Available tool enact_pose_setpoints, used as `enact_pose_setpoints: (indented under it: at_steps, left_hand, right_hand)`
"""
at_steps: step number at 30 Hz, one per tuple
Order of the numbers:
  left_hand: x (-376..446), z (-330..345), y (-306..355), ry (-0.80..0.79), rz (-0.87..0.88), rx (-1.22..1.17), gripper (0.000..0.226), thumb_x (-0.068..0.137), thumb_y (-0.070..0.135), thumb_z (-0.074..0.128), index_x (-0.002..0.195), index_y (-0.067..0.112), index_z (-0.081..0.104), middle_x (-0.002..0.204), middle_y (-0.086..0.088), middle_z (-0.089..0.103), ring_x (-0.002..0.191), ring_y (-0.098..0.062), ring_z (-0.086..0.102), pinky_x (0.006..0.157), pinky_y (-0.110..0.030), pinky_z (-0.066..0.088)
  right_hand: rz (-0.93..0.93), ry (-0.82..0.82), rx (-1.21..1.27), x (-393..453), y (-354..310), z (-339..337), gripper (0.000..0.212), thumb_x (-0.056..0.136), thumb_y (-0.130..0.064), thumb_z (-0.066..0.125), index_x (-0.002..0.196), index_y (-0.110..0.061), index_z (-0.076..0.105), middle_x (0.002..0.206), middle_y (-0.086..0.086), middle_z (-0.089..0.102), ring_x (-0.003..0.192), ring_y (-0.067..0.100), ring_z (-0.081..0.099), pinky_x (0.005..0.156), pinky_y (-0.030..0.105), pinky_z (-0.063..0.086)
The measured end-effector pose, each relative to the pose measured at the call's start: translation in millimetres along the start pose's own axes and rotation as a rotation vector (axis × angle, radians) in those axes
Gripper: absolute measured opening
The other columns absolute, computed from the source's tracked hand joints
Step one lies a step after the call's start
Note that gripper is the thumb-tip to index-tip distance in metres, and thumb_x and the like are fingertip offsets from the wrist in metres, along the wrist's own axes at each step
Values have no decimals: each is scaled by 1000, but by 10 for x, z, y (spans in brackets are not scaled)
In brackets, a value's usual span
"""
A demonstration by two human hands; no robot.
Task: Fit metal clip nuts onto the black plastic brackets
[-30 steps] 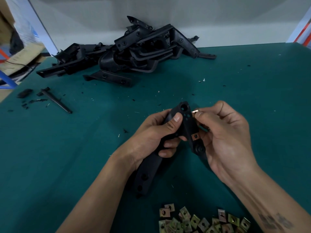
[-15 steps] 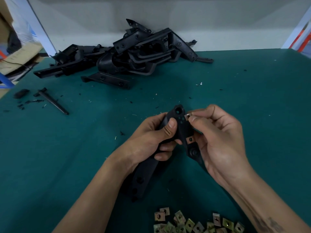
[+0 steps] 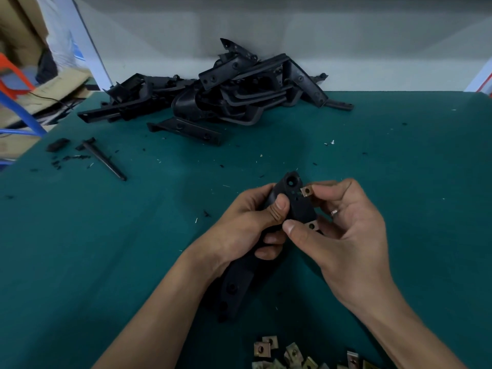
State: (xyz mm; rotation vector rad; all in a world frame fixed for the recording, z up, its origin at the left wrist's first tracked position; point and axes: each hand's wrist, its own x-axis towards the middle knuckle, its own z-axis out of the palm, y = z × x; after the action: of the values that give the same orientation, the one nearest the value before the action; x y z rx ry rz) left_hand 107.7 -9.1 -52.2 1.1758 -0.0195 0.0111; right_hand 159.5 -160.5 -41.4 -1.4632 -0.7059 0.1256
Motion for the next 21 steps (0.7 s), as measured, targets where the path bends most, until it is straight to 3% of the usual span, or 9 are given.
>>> enact_pose_setpoints:
  at_steps: [4, 8, 12, 16, 19, 21]
  left_hand:
    - [0, -20, -20, -24, 10, -28, 43, 87, 40, 62, 113, 6, 56, 70, 1, 51, 48, -5, 37, 38, -15, 32]
    - [8, -17, -11, -20, 4, -4, 43, 91, 39, 59, 117, 4, 53, 70, 7, 58, 49, -4, 38, 38, -15, 33]
    - [-14, -1, 15, -13, 9, 21, 40, 96, 36, 53, 118, 2, 51, 70, 10, 64, 48, -3, 36, 38, -15, 32]
    - [0, 34, 3, 112, 23, 27, 40, 101, 32, 52, 113, -6, 52, 69, -1, 58, 47, -6, 36, 38, -16, 32]
    - [18, 39, -7, 218, 77, 14, 32, 94, 34, 54, 100, 3, 59, 69, -3, 57, 47, -7, 36, 37, -17, 31]
    - [34, 35, -7, 220, 95, 10, 35, 94, 37, 58, 103, 3, 59, 70, -2, 58, 48, -8, 35, 37, -18, 31]
  right_hand:
    - [10, 27, 83, -24, -32, 54, 43, 68, -5, 78, 87, -41, 66, 98, -8, 74, 87, 7, 71, 69, 15, 54]
    - [81, -15, 164, 10, -55, 8, 35, 69, 1, 81, 91, -21, 65, 98, -4, 76, 83, 8, 72, 71, 17, 54]
    - [137, -99, 230, 19, -68, -4, 38, 78, 18, 74, 101, -9, 59, 92, -10, 74, 73, 3, 71, 63, 14, 54]
    - [135, -147, 68, 12, -25, -22, 39, 79, -7, 72, 112, -22, 59, 109, -7, 71, 94, 8, 71, 75, 18, 55]
    - [143, -248, 96, 39, -18, -68, 48, 84, -6, 71, 127, -25, 59, 122, -8, 67, 103, 8, 69, 82, 18, 56]
    - [123, -245, 69, 71, -13, -95, 46, 88, -9, 70, 130, -24, 60, 124, -6, 68, 114, 12, 66, 91, 25, 55]
